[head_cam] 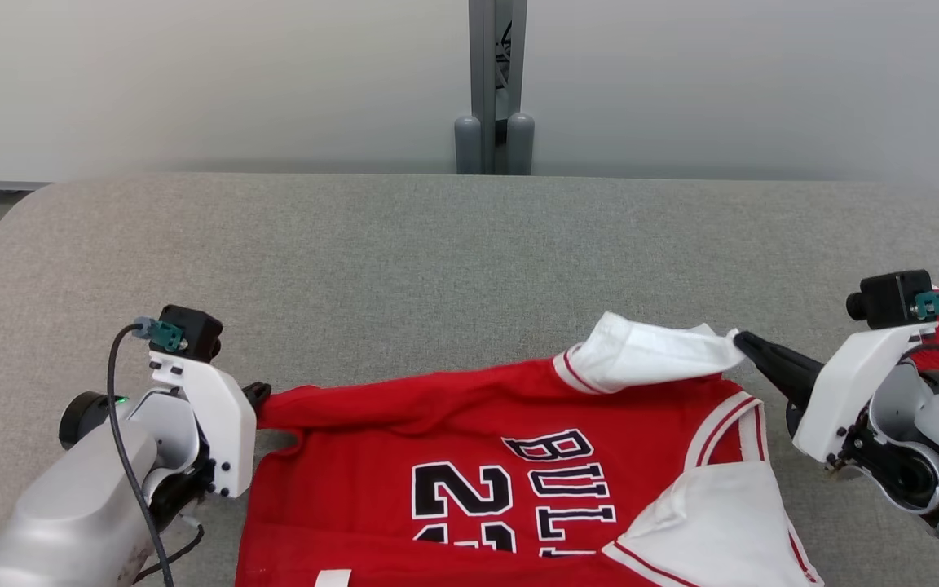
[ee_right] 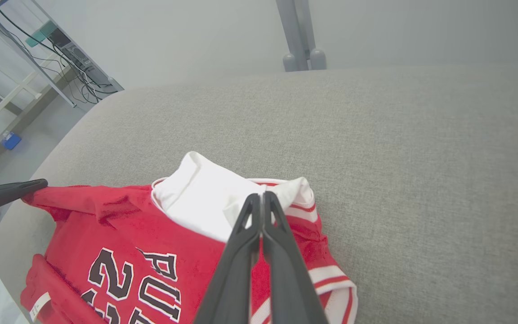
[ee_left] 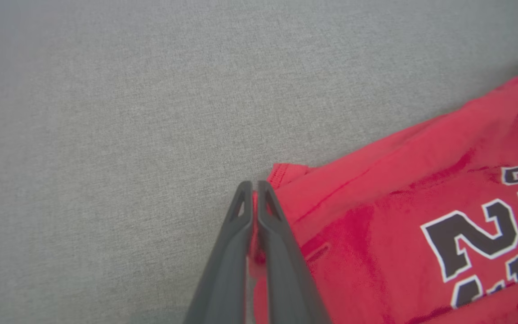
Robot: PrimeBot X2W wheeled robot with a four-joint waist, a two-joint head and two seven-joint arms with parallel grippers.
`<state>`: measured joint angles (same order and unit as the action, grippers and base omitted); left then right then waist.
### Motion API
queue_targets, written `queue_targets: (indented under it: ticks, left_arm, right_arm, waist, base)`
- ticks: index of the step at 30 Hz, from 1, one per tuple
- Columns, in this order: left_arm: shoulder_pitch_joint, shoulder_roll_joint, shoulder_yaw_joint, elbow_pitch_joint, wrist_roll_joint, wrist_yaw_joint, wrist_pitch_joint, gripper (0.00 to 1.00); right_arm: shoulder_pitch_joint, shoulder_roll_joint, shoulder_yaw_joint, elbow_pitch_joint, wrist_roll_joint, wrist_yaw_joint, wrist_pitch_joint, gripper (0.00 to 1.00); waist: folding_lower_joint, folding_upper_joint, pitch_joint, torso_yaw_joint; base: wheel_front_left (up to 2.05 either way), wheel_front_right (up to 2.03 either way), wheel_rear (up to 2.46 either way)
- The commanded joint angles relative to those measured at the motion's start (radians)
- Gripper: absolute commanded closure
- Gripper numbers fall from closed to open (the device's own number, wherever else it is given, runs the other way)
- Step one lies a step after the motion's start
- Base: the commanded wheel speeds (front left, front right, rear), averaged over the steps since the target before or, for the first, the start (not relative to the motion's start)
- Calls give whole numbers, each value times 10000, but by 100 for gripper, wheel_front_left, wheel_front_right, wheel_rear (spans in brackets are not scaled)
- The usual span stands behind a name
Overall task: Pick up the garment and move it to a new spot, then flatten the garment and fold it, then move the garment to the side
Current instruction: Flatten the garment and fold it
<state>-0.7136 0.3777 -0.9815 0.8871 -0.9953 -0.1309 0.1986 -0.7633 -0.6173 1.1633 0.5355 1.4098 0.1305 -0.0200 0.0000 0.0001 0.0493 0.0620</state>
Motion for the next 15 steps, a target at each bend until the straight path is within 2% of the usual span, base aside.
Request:
queue_targets:
  ticks: [1, 8, 15]
  left_arm:
    - [104, 162, -22, -8, 48, 14, -2, 100]
    - [610, 788, -552, -1014, 403, 85, 453, 100]
    - [1187, 1389, -845, -2648, 382, 406, 1136, 100]
  right_arm:
    - [181, -65, 13, -40, 71, 7, 59, 100]
    - [870, -670, 291, -445, 543, 7, 907, 100]
    - [1113, -1010, 415, -344, 641, 7, 1582, 100]
  waist:
    - [0, -1, -76, 7]
    - [0, -1, -387, 159]
    - [0, -1, -587, 261]
  base:
    - [0, 0, 0]
    - [0, 0, 0]
    - [0, 0, 0]
